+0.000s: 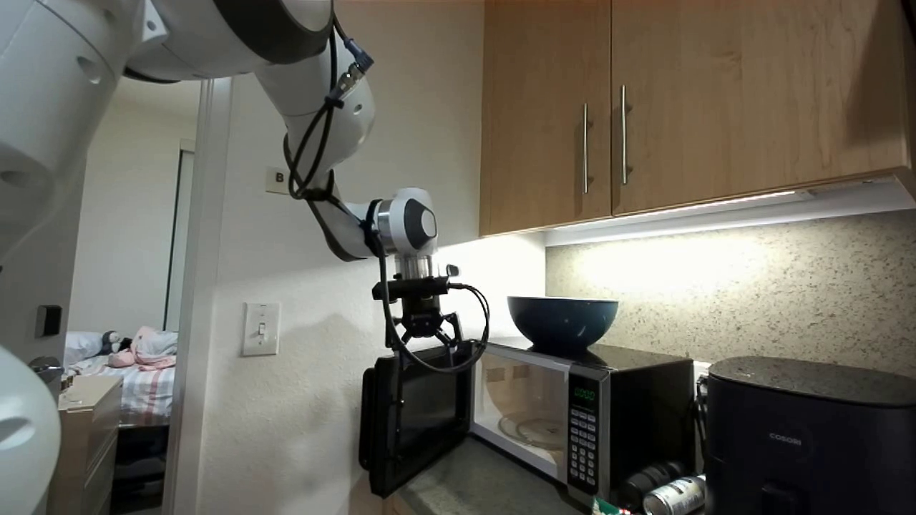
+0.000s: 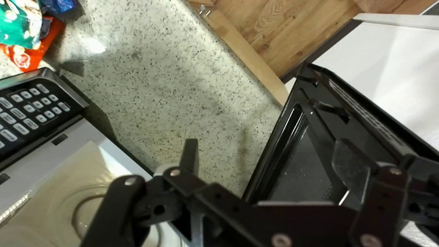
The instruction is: Open the microwave door
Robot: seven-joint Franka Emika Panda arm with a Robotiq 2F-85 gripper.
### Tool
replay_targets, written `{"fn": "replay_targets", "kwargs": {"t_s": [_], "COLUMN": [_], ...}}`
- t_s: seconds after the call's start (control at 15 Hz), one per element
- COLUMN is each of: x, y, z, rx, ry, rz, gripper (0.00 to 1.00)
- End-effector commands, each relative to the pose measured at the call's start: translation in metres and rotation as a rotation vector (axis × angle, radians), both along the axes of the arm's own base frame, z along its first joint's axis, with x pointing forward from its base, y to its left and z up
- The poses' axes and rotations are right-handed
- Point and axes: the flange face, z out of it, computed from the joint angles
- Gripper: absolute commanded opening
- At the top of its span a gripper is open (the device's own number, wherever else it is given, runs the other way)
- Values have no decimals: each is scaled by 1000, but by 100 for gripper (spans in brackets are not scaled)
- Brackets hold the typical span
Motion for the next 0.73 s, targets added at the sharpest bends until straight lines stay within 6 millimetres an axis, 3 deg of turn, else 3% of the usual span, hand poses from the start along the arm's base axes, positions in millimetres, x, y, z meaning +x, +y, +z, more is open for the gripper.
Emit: {"fn": "replay_targets", "kwargs": {"t_s": [0.0, 0.47, 0.53, 0.67], "x": [-13, -20, -9, -11], "y": [-2, 2, 5, 4], "z": [9, 9, 1, 2], "rx": [13, -17, -14, -16], "ry": [26, 95, 71, 83], "rz": [33, 47, 38, 36], "gripper": [100, 100, 100, 100]}}
